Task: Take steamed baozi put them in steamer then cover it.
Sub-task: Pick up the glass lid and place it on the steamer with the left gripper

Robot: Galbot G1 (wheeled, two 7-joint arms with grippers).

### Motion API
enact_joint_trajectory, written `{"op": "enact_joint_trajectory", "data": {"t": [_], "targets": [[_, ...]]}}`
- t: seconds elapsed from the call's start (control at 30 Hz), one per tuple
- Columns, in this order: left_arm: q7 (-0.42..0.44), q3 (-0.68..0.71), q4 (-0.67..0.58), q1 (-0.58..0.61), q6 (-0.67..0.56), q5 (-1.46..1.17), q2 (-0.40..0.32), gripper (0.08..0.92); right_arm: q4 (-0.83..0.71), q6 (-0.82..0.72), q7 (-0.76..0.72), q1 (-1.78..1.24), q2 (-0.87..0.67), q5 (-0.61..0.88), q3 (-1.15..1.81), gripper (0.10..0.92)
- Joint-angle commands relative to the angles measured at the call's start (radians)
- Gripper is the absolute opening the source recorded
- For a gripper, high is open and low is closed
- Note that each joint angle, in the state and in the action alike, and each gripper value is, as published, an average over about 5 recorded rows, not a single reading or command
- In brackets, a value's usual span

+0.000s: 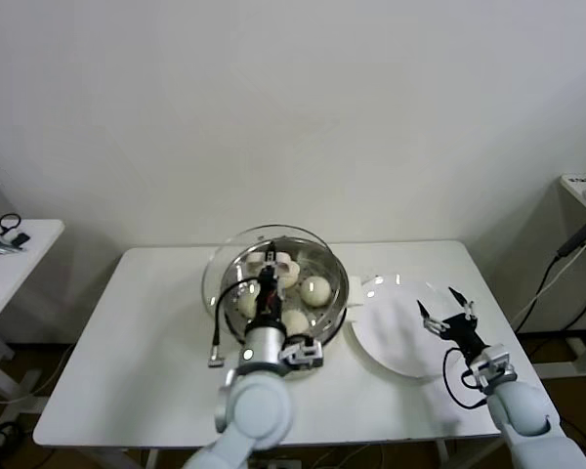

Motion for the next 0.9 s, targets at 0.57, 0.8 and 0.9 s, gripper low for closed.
{"op": "enact_joint_trajectory", "data": {"t": [0.57,0.8,0.9], "targets": [[0.028,0.041,0.268,-0.119,0.106,0.048,-0.13,0.15,-0.021,0.014,-0.019,-0.021,0.013,-0.02,0.066,0.823],[0.03,0.041,0.273,-0.118,0.109,0.046,-0.129,0.15,-0.022,0.015,-0.02,-0.019,0.012,-0.018,0.067,0.823],[0.031,0.039,0.273,-0.116,0.11,0.047,-0.126,0.15,-0.022,0.015,-0.021,-0.018,0.011,-0.017,0.067,0.823]]}}
